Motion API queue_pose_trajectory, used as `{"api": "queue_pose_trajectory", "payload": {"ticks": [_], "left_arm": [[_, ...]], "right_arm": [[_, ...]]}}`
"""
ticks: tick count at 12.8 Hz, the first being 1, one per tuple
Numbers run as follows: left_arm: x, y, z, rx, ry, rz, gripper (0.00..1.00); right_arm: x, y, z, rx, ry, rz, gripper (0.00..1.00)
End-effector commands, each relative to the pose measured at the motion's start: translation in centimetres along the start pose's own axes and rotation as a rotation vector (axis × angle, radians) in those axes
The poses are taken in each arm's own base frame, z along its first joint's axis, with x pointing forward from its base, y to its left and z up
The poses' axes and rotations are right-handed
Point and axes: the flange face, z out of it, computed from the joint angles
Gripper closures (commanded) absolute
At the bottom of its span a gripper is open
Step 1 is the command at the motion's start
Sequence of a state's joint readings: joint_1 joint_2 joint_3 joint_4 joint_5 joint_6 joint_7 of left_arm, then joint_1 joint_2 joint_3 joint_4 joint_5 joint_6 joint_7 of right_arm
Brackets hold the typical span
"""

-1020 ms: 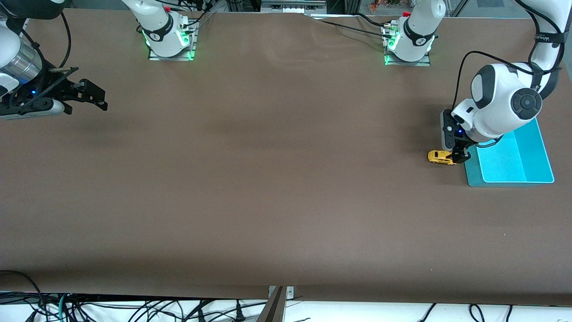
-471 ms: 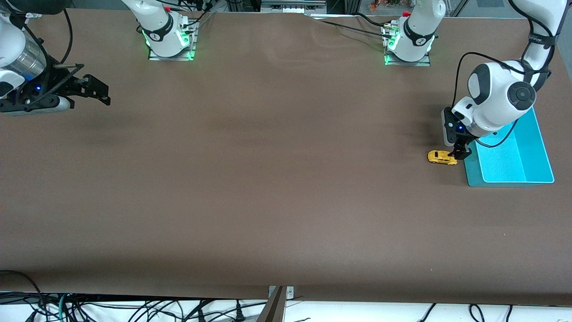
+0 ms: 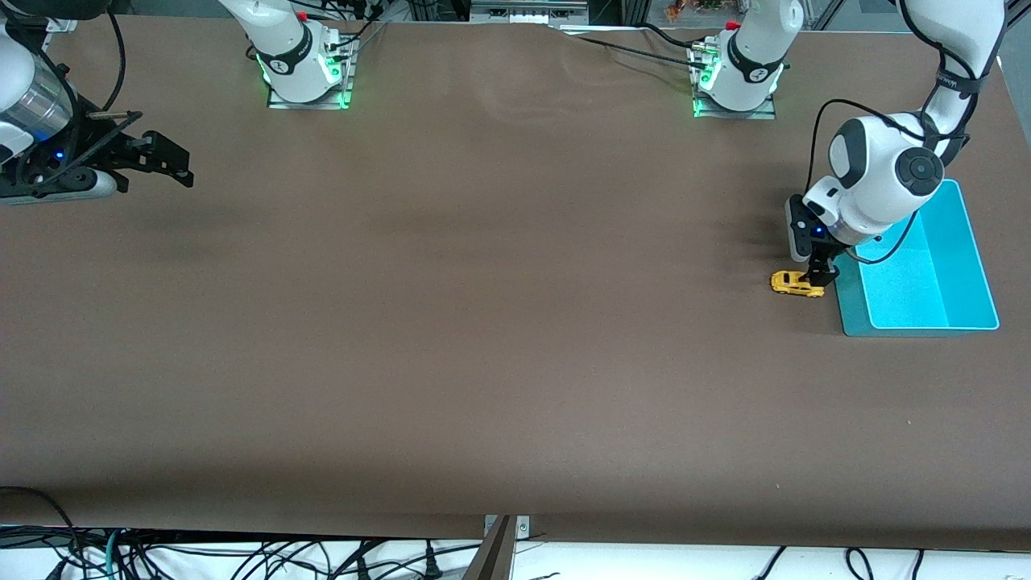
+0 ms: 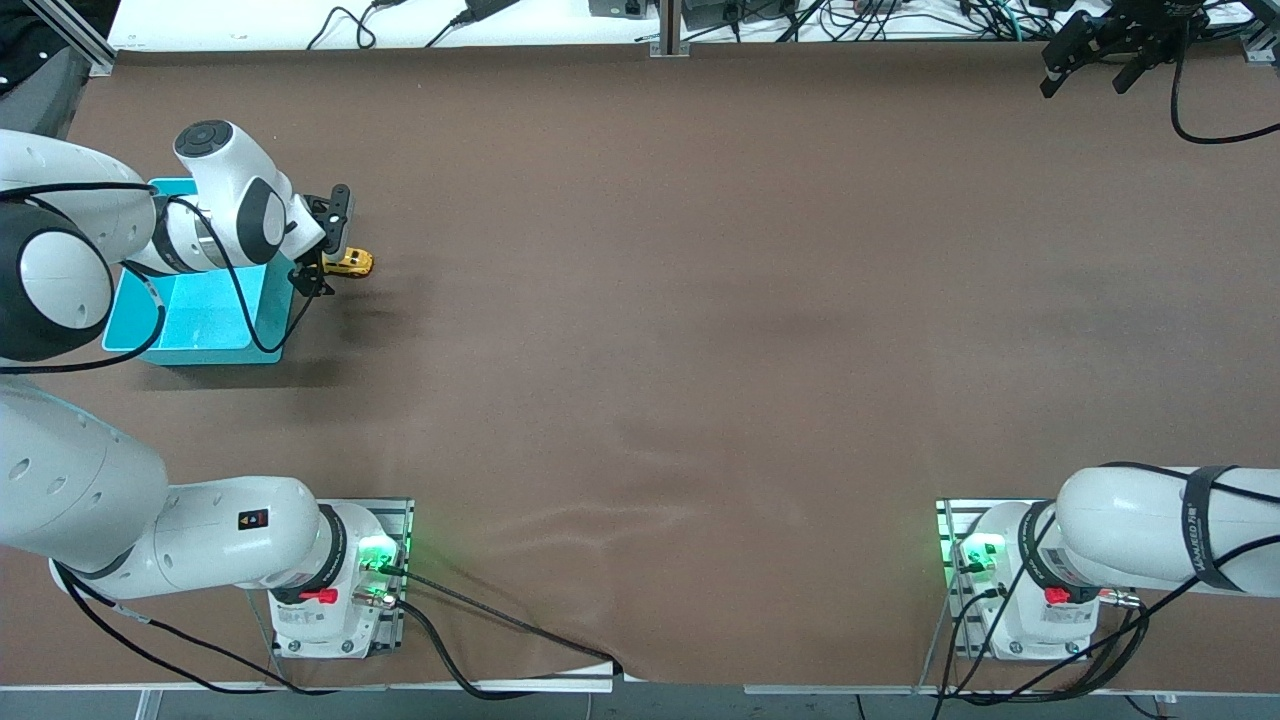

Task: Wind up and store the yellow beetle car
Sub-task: 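Lower the left gripper onto the rolled car and close on it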

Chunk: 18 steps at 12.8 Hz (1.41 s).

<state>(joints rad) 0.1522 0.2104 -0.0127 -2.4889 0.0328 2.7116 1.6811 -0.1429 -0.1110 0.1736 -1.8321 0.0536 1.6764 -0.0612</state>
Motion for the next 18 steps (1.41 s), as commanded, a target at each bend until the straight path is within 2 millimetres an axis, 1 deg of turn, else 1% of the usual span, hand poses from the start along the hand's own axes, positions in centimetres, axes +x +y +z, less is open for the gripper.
{"api": "queue_pose_trajectory", "payload": {"ticks": [1,3,5,6,9,10,11,12,13,14,15,16,17,18], "left_arm": [[0.0,-0.4,-0.2,0.025,-0.01,0.025,0.0],[0.1,-0.6,0.1,0.031,-0.01,0.027,0.0],[0.2,-0.5,1.2,0.036,-0.008,0.026,0.0],[0.2,-0.5,1.4,0.038,-0.008,0.026,0.0],[0.3,-0.4,2.3,0.038,-0.006,0.026,0.0],[0.3,-0.4,2.4,0.044,-0.006,0.026,0.0],[0.3,-0.5,2.4,0.052,-0.007,0.028,0.0],[0.3,-0.4,2.8,0.046,-0.006,0.028,0.0],[0.3,-0.4,2.8,0.046,-0.006,0.028,0.03],[0.3,-0.4,2.8,0.046,-0.006,0.028,0.1],[0.3,-0.5,2.8,0.05,-0.006,0.028,0.27],[0.3,-0.5,2.8,0.053,-0.006,0.028,0.52],[0.3,-0.5,2.7,0.055,-0.007,0.035,0.73],[0.3,-0.7,2.5,0.059,-0.008,0.038,0.88]], "right_arm": [[0.2,0.0,-0.6,-0.009,-0.006,0.002,0.0],[0.5,-0.4,-0.8,-0.006,-0.001,-0.006,0.0],[0.7,-0.7,-1.0,-0.003,0.003,-0.011,0.0],[0.7,-0.8,-1.0,-0.003,0.003,-0.011,0.0],[0.8,-0.6,-1.0,-0.004,0.008,-0.008,0.0],[1.3,-0.7,-1.3,-0.005,0.012,-0.009,0.0],[2.8,-0.4,-1.4,0.0,0.012,-0.008,0.0],[3.9,-0.2,-1.5,0.007,-0.004,-0.006,0.0],[4.8,0.0,-1.3,0.012,-0.019,-0.006,0.0],[4.8,0.0,-1.2,0.013,-0.022,-0.009,0.0],[4.8,0.0,-1.1,0.013,-0.025,-0.008,0.0],[4.8,-0.1,-0.9,0.013,-0.03,-0.009,0.0],[4.8,0.0,-0.7,0.013,-0.033,-0.006,0.0],[4.8,0.0,-0.7,0.013,-0.035,-0.006,0.0]]}}
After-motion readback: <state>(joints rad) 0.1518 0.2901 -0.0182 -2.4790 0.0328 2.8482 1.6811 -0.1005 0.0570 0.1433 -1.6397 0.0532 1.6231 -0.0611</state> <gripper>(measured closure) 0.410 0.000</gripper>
